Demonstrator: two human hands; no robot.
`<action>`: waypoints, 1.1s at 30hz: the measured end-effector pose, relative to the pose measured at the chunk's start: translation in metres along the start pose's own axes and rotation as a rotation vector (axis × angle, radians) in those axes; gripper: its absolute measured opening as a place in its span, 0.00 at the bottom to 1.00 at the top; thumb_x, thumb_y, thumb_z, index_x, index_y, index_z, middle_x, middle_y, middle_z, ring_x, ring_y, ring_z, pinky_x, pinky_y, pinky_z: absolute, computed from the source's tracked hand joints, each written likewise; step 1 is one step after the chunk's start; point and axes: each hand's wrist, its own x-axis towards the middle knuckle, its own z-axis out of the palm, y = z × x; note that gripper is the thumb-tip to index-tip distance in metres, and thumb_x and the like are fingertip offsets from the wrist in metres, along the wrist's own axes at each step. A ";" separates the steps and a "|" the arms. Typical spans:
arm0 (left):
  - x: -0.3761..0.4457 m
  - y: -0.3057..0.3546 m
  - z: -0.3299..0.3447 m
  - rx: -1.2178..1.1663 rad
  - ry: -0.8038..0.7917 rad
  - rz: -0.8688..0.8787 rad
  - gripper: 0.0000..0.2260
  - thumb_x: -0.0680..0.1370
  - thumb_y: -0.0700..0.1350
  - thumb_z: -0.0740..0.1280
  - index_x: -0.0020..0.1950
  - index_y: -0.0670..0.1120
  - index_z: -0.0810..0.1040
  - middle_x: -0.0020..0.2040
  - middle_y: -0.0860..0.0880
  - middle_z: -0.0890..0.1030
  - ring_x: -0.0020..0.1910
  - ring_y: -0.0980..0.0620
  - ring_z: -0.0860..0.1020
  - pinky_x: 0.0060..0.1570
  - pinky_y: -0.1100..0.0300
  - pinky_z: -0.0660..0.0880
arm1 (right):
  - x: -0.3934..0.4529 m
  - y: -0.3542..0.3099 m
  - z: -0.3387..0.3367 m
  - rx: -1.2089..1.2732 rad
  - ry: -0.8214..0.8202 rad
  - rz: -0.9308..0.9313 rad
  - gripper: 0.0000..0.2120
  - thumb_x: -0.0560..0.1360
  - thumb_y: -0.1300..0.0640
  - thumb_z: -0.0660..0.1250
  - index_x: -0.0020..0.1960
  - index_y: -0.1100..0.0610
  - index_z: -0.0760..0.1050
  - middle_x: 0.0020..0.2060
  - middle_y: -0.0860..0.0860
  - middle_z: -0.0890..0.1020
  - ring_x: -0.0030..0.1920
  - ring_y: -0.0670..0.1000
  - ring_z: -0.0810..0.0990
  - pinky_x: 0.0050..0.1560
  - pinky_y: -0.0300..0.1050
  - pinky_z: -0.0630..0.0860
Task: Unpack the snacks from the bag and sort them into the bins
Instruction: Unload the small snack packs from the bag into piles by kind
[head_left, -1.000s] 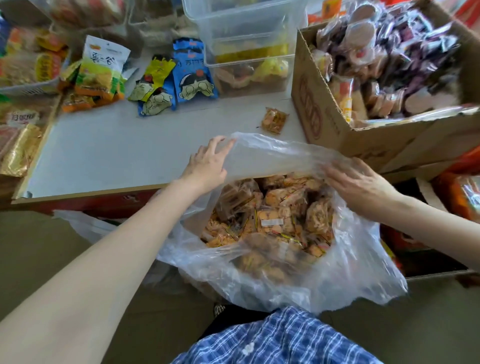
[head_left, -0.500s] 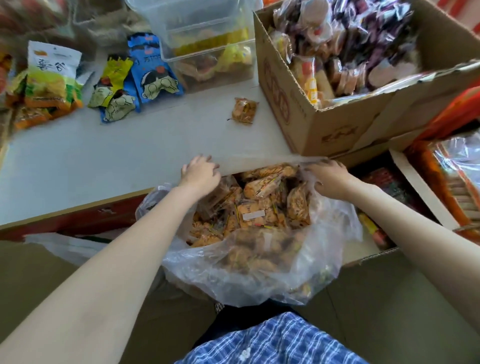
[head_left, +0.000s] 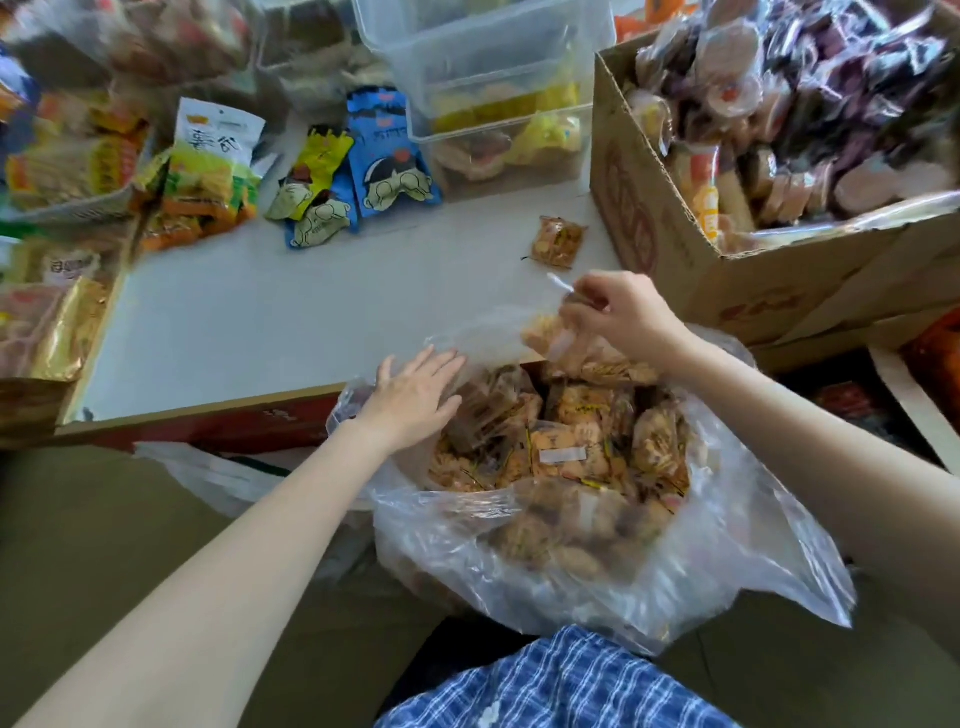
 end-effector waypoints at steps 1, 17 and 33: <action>0.002 0.000 -0.002 -0.021 -0.005 -0.005 0.24 0.82 0.53 0.52 0.77 0.51 0.51 0.78 0.55 0.51 0.76 0.54 0.48 0.72 0.42 0.46 | 0.013 -0.003 -0.006 0.143 0.081 0.099 0.07 0.75 0.57 0.67 0.45 0.62 0.78 0.33 0.50 0.79 0.32 0.49 0.75 0.36 0.44 0.71; 0.044 -0.036 0.002 -0.199 -0.243 0.110 0.22 0.82 0.55 0.53 0.76 0.56 0.58 0.76 0.47 0.59 0.74 0.45 0.60 0.71 0.48 0.59 | 0.127 0.042 0.038 1.135 0.512 0.901 0.15 0.81 0.65 0.53 0.66 0.61 0.69 0.42 0.52 0.76 0.45 0.53 0.80 0.33 0.39 0.77; 0.050 -0.016 0.009 -0.214 -0.023 0.256 0.23 0.81 0.53 0.56 0.75 0.52 0.59 0.77 0.51 0.56 0.75 0.52 0.56 0.70 0.49 0.56 | -0.029 0.048 0.032 -0.526 -0.409 0.067 0.23 0.77 0.50 0.63 0.70 0.52 0.67 0.67 0.51 0.72 0.66 0.53 0.68 0.65 0.45 0.64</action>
